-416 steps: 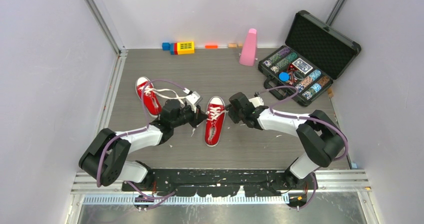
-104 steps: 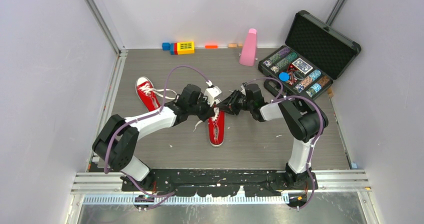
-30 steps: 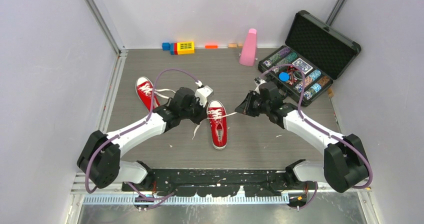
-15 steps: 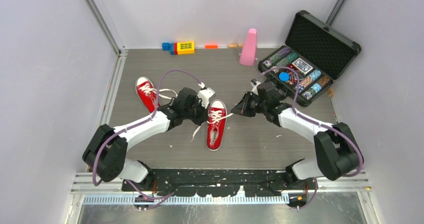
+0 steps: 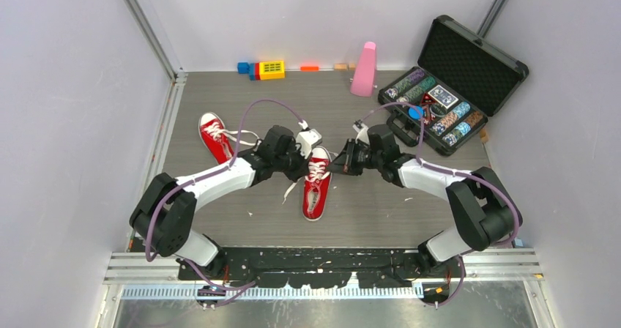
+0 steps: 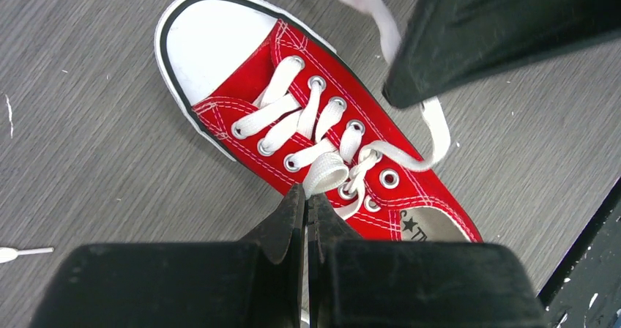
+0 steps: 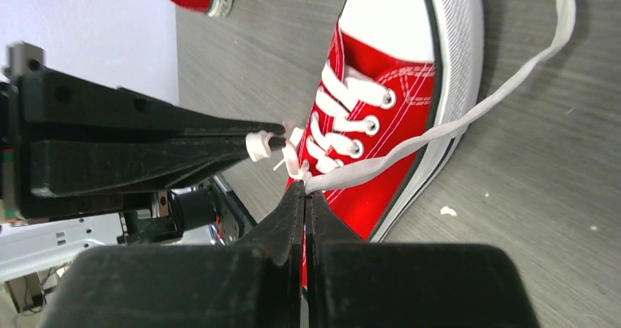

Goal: Tie the shoes
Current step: Wrap the shoelace around the shoelace.

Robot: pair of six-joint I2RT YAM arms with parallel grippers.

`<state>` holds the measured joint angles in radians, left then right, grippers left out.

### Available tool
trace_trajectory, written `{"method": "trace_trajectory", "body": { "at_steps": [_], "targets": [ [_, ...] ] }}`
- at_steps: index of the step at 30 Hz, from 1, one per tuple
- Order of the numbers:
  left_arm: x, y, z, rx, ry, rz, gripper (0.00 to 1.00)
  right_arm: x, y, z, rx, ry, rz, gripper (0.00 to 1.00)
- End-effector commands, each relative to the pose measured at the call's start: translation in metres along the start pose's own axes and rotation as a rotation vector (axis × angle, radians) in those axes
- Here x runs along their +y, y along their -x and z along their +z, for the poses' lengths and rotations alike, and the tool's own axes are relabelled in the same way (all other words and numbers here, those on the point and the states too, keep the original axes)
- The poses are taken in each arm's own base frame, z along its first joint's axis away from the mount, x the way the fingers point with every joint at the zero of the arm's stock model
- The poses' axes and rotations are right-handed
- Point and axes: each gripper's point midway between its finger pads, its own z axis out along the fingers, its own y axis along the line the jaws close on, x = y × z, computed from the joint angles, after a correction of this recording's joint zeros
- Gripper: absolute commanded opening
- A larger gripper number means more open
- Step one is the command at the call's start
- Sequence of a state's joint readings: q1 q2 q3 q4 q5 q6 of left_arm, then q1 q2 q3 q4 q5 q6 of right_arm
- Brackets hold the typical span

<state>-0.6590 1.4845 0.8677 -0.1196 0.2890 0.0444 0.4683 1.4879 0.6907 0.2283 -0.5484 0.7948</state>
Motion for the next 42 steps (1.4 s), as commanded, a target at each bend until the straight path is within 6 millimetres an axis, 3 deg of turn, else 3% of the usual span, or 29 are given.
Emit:
{"method": "trace_trajectory", "body": {
  "at_steps": [1, 6, 11, 15, 31, 42],
  "targets": [
    [0.002, 0.023, 0.001, -0.065, -0.011, 0.058, 0.00, 0.014, -0.014, 0.004, 0.067, 0.011, -0.075, 0.00],
    [0.003, 0.027, -0.002, -0.081, 0.004, 0.066, 0.00, -0.001, -0.026, -0.013, 0.063, -0.093, -0.116, 0.00],
    [0.007, 0.024, -0.003, -0.076, 0.032, 0.046, 0.00, -0.038, -0.043, -0.038, 0.089, -0.304, -0.100, 0.00],
    [0.008, 0.022, 0.001, -0.081, 0.032, 0.039, 0.00, -0.051, -0.046, -0.041, 0.096, -0.364, -0.092, 0.00],
    [-0.001, 0.040, 0.012, -0.137, -0.022, 0.076, 0.00, 0.003, -0.003, -0.012, -0.020, -0.150, -0.142, 0.05],
    [-0.007, 0.044, 0.015, -0.153, -0.038, 0.110, 0.00, 0.016, 0.012, 0.007, -0.065, -0.085, -0.142, 0.10]
  ]
}}
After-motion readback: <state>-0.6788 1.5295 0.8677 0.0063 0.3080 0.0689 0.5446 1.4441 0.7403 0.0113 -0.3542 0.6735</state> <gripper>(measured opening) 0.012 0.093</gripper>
